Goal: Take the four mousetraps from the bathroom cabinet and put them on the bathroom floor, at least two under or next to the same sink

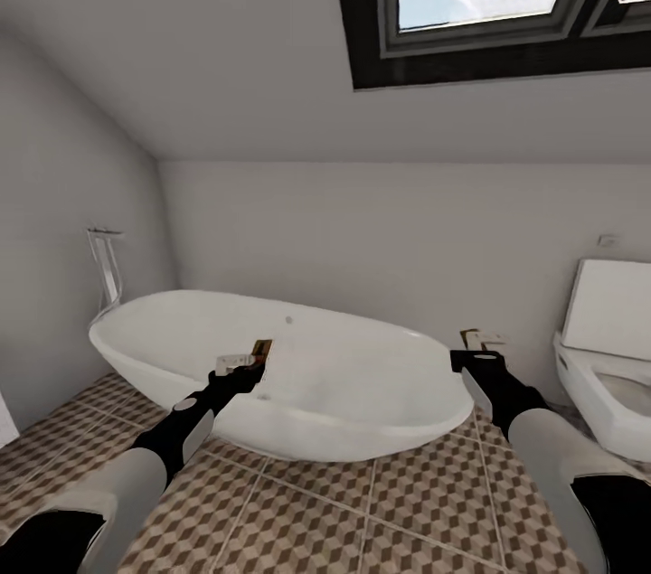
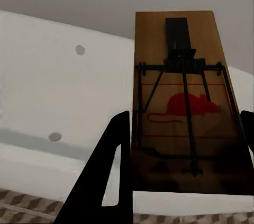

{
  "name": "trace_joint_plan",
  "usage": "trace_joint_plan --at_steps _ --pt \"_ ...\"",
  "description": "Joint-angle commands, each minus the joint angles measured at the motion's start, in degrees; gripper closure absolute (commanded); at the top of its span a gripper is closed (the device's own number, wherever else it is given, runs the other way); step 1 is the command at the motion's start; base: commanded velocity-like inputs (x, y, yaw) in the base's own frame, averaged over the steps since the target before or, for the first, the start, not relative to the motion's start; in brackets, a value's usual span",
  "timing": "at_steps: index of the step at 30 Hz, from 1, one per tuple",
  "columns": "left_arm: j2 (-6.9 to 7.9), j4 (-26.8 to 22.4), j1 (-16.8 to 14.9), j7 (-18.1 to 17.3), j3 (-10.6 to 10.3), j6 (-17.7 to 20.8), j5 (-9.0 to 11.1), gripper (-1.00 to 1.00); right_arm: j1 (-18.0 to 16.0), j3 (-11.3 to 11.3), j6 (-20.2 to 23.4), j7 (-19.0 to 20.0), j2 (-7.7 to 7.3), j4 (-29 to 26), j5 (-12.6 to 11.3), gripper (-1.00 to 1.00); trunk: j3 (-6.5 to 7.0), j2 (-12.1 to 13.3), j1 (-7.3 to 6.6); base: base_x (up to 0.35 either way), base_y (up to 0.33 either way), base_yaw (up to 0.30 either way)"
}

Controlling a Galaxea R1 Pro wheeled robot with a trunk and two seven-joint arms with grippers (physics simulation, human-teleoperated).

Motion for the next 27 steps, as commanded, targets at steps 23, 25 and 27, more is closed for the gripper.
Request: trace_joint_plan --at_steps 23,25,27 --pt "0.05 0.1 -0.1 0.0 -0.4 -0.2 0.6 1.0 0.0 0.5 0.3 -0.4 -0.08 -0.1 -0.6 1.0 -0.07 0.0 0.0 0.0 0.0 0.282" --pt "0.07 0.1 -0.1 0.0 -0.4 -0.2 0.6 1.0 0.0 0.5 0.3 -0.4 -0.08 -0.1 -0.6 1.0 -0.07 0.0 0.0 0.0 0.0 0.283" --pt "0.1 0.1 -0.1 0.0 -0.4 -0.2 0.6 1.0 0.0 0.5 0.3 -0.4 -0.08 -0.1 -0.6 1.0 -0.07 0.0 0.0 0.0 0.0 0.283"
